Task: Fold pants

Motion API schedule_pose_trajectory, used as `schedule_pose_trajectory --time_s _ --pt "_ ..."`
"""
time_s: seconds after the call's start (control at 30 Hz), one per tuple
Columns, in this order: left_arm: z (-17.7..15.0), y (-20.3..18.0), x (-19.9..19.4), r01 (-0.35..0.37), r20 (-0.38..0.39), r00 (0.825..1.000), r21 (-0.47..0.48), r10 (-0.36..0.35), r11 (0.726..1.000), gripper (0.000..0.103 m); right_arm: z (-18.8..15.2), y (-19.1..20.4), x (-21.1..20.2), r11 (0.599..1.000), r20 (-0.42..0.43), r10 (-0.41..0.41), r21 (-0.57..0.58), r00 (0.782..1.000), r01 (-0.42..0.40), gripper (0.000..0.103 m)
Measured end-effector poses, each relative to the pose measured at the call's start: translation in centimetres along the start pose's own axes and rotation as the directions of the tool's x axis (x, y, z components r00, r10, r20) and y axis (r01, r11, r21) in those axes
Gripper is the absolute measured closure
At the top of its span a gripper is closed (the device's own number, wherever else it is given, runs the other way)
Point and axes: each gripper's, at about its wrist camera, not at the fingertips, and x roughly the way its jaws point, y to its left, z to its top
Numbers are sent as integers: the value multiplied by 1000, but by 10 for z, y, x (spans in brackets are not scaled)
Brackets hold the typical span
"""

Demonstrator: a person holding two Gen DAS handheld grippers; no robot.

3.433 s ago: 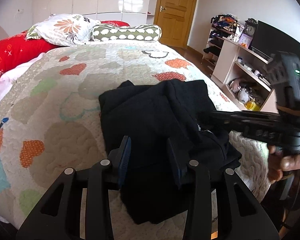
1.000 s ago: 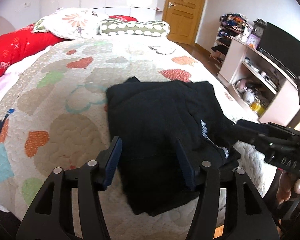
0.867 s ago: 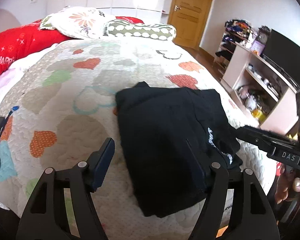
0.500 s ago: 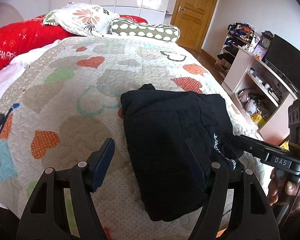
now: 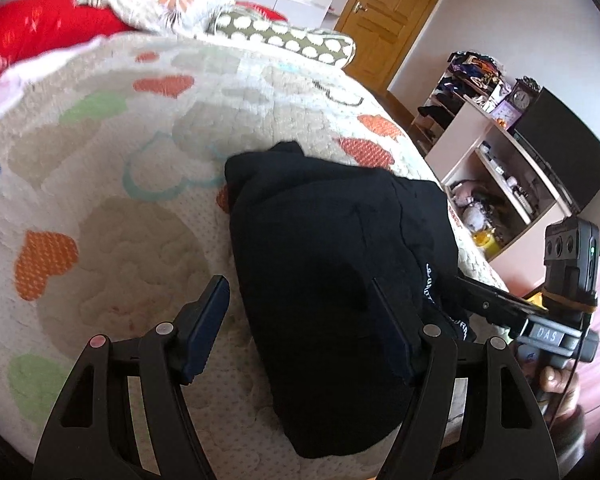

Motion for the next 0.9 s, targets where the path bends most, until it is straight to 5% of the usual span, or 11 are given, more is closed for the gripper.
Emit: schedule_pose_trajectory --time_s 0.43,0.5,0.53,0.57,0.63,0.73,0.9 --pt "8 2 28 89 -71 993 -51 -93 995 18 14 5 27 997 41 77 -24 996 -76 9" --pt "8 -1 31 82 -66 994 -31 -84 996 18 16 6 28 996 47 84 -18 995 -84 18" --pt "8 -3 31 78 -65 995 -15 -79 997 18 15 8 28 996 45 90 -28 995 -89 36" --pt "8 -4 30 74 -61 995 1 -74 997 22 13 10 28 994 45 102 -35 994 -101 47" --pt "7 -7 26 67 -45 997 28 -65 997 40 10 10 25 993 58 112 -31 992 -111 51" --pt "9 -11 14 61 -17 998 56 -60 997 56 9 13 19 993 73 117 -11 990 -117 53" --pt "21 -17 -13 61 49 997 107 -67 992 63 20 34 4 988 103 157 -28 982 -155 54"
